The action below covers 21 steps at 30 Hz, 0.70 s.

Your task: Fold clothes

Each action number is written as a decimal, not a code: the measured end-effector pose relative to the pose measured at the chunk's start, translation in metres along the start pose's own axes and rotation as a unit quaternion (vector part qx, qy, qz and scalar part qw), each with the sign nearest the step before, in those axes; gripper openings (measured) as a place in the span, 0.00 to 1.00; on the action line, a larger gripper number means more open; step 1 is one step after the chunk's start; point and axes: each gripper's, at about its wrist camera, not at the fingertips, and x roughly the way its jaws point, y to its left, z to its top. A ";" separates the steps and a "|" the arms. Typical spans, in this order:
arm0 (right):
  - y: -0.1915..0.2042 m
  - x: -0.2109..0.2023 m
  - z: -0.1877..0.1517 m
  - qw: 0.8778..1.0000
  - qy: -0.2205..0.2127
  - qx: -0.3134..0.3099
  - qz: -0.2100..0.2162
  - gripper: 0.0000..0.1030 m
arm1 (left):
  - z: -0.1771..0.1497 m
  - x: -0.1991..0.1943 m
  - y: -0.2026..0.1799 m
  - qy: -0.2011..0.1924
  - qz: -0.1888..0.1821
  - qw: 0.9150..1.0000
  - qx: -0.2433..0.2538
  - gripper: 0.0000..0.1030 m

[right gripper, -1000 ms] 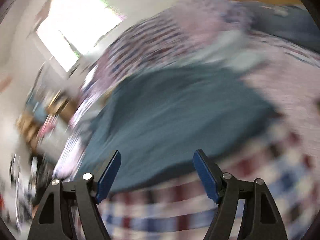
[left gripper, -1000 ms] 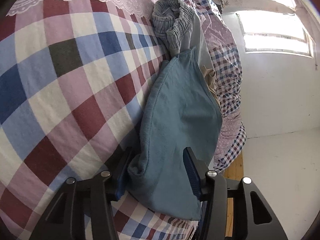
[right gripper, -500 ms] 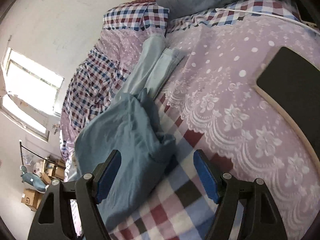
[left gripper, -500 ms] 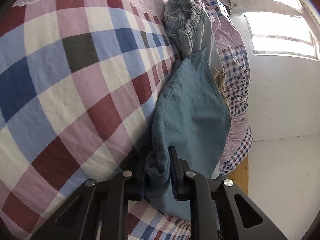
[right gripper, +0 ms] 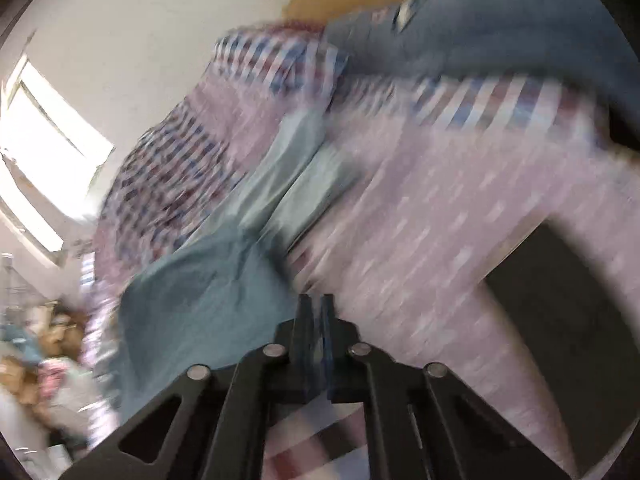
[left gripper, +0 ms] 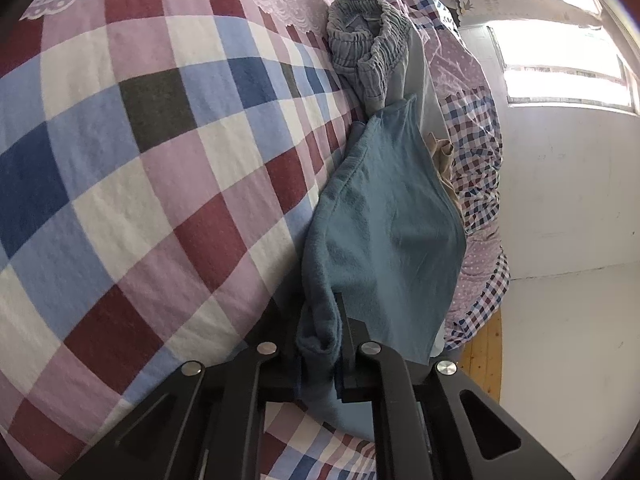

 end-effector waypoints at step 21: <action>-0.014 0.038 -0.043 0.982 0.107 0.119 0.099 0.48 | -0.001 -0.002 0.000 -0.004 0.004 1.000 0.010 0.09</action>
